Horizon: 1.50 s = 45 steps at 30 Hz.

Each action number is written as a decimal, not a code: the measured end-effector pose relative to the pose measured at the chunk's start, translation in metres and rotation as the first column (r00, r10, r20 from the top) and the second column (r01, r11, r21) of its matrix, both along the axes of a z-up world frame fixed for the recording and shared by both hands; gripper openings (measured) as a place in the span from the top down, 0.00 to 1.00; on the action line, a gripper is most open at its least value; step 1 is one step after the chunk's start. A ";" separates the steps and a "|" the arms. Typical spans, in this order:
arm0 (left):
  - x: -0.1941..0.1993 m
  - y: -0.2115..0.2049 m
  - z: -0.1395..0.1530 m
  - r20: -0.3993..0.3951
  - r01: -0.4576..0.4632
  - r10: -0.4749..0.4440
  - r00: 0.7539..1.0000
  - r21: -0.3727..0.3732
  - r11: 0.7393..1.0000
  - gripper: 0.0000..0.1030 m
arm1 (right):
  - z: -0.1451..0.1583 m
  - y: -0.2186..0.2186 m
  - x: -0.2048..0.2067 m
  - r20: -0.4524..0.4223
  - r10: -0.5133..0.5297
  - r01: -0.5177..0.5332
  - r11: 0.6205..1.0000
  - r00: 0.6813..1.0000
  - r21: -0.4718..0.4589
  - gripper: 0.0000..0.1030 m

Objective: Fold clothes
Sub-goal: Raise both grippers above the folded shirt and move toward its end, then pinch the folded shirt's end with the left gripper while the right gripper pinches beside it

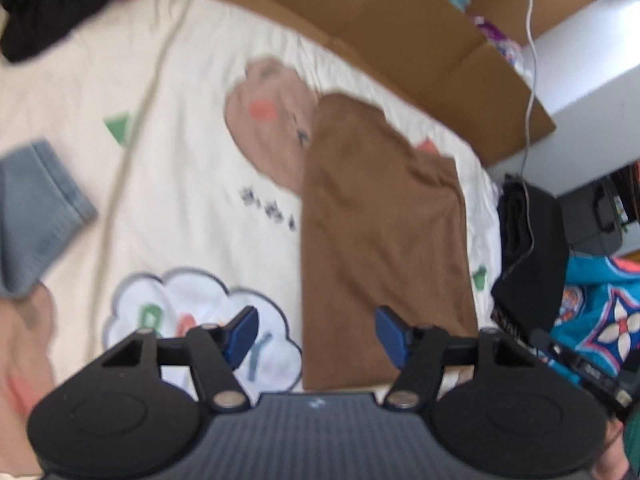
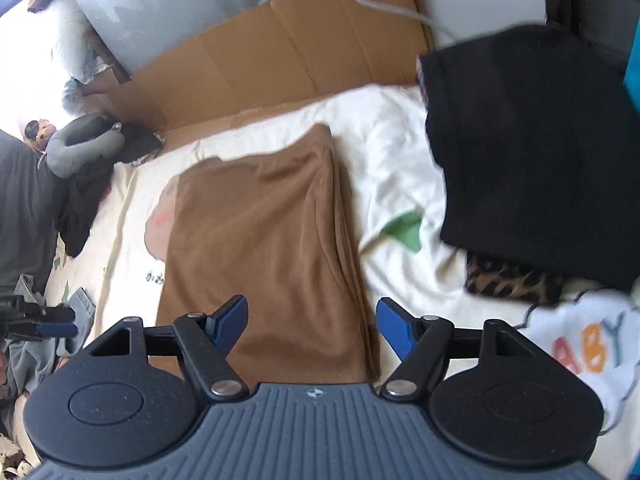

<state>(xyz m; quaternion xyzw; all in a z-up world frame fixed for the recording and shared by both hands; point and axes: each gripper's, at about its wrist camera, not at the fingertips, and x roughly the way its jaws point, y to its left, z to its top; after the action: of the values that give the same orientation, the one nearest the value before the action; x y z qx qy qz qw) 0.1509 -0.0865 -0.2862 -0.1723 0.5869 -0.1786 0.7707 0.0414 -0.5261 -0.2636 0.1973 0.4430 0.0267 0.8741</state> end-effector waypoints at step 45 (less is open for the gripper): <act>-0.015 -0.013 -0.124 -0.131 -0.028 -0.016 0.991 -0.331 0.943 0.54 | -0.098 0.003 0.010 -0.071 0.029 -0.032 0.998 0.997 -0.050 0.56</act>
<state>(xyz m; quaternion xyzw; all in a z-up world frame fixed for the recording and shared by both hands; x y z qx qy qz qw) 0.1360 -0.0999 -0.4105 -0.3130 0.5973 -0.2611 0.6907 0.0511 -0.5230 -0.3616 0.1691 0.4770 0.0217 0.8622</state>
